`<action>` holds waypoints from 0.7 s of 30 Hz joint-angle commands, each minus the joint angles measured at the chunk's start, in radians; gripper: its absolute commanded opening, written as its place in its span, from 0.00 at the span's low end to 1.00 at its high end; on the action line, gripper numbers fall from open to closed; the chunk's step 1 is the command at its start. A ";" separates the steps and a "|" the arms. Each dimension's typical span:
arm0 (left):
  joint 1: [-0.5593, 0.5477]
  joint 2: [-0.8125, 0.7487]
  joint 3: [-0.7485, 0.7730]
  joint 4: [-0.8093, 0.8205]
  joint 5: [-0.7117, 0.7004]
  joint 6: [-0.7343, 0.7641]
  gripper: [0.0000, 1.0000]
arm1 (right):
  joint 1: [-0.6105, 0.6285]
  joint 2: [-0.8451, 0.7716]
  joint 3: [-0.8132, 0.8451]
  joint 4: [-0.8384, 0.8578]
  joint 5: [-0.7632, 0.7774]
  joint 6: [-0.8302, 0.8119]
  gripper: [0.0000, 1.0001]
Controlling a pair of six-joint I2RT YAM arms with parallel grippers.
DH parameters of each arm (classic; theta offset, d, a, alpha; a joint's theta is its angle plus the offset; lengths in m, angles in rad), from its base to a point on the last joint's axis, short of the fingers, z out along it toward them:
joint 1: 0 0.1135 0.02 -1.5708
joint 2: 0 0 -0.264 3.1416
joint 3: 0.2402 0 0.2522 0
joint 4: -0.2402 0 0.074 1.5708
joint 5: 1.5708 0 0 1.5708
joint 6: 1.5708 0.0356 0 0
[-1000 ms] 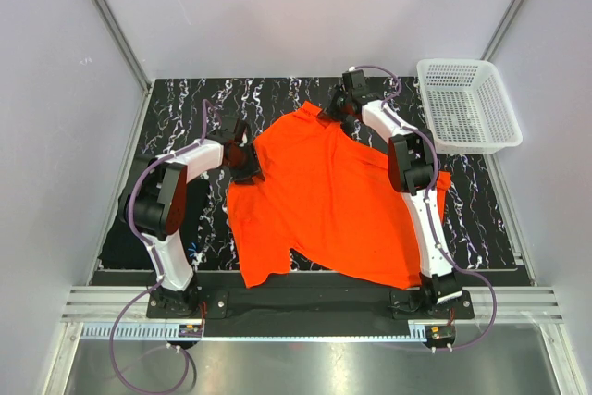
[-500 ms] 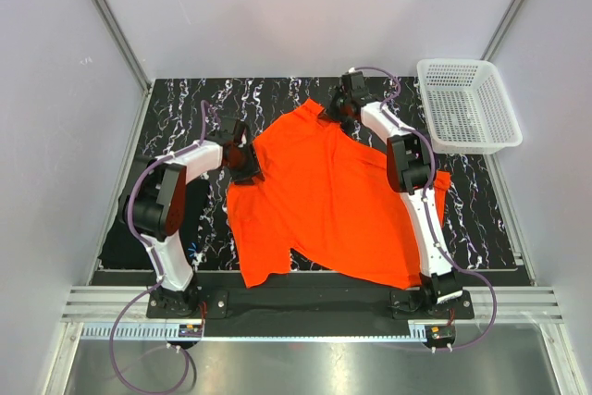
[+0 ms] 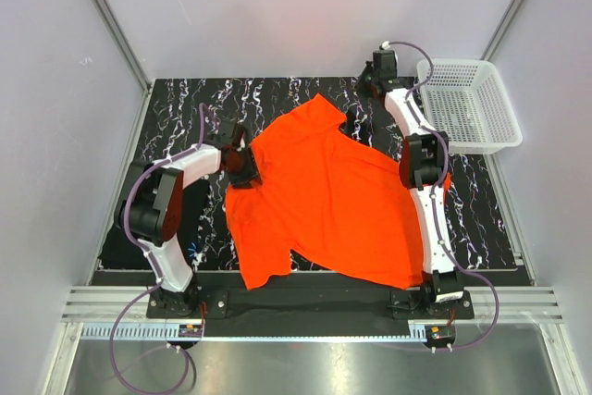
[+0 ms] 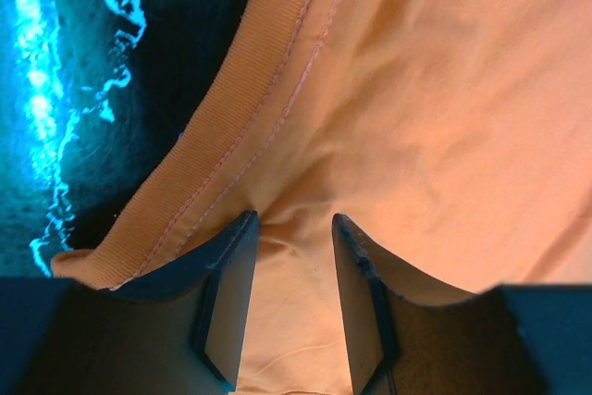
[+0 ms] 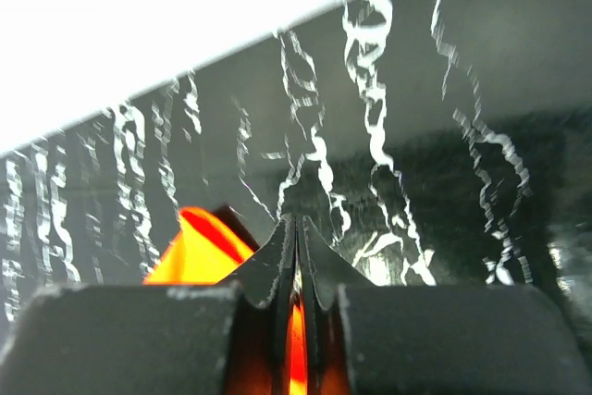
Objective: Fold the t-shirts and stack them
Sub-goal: Flatten the tshirt out
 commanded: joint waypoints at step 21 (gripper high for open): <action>0.063 0.236 0.254 -0.050 -0.020 0.033 0.45 | 0.026 -0.617 -0.444 -0.490 -0.050 -0.150 0.52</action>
